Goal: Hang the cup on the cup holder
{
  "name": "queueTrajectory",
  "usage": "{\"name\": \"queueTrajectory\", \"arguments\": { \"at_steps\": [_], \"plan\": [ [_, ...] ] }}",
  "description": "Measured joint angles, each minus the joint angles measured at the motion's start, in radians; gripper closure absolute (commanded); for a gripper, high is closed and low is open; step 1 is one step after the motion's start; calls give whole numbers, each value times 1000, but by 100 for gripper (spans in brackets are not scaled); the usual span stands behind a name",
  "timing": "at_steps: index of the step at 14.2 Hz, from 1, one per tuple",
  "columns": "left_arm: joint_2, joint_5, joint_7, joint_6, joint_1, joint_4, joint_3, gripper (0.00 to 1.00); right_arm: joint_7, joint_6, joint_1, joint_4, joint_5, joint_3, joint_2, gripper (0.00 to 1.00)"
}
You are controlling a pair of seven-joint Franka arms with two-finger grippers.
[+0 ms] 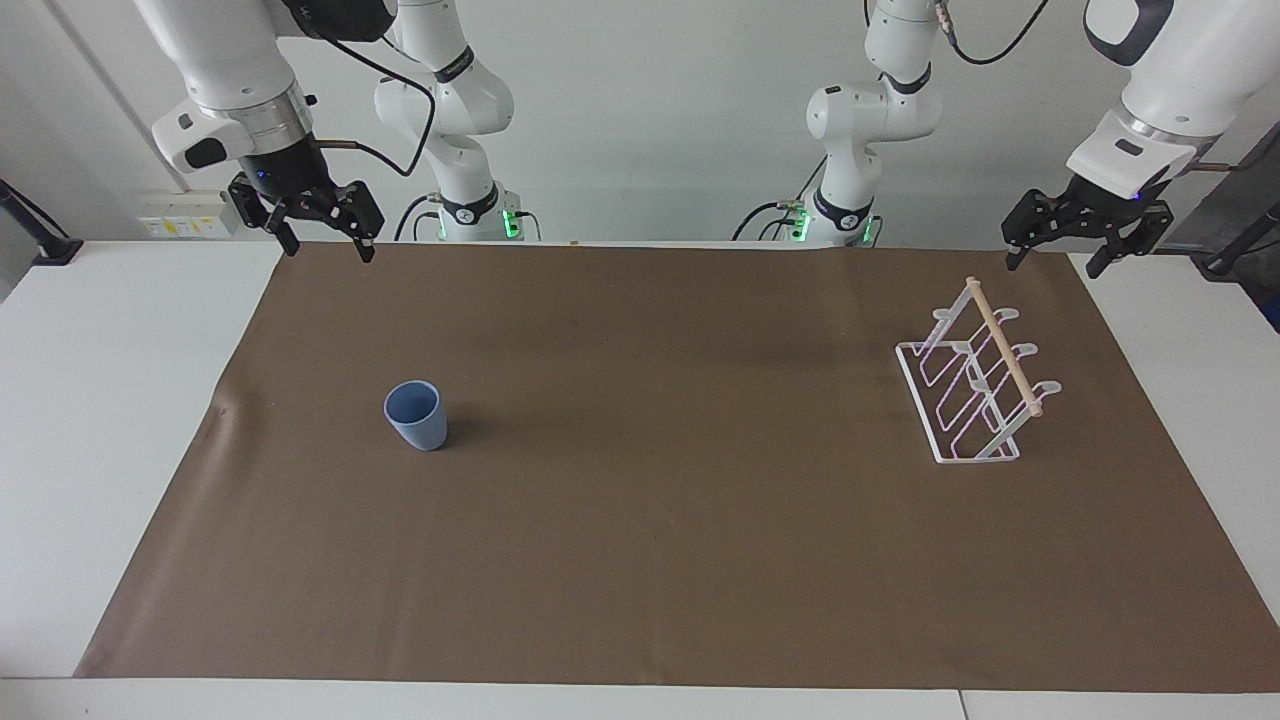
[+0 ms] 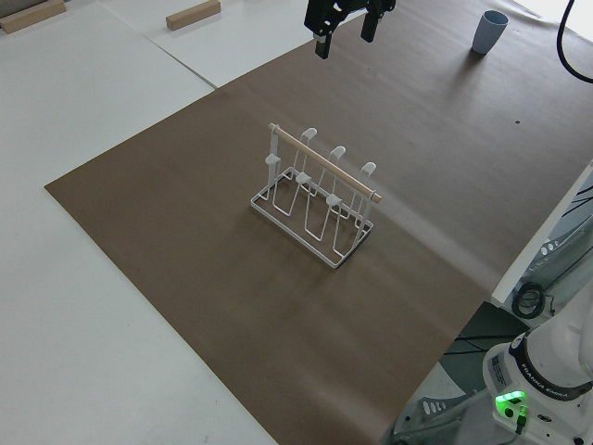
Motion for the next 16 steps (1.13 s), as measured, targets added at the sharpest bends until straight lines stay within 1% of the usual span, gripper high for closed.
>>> {"name": "queueTrajectory", "arguments": {
  "at_steps": [8,10,14,16],
  "plan": [
    [0,0,-4,-1,23,-1,6,0,0,2,2,-5,0,4,-1,0],
    [0,0,-4,-1,23,-1,6,0,0,23,4,-22,0,8,-7,0],
    [0,0,-4,-1,23,-1,6,0,0,153,2,-139,0,7,-48,0],
    [0,0,-4,-1,23,-1,6,0,0,225,4,-191,0,7,-53,0]
  ]
}}
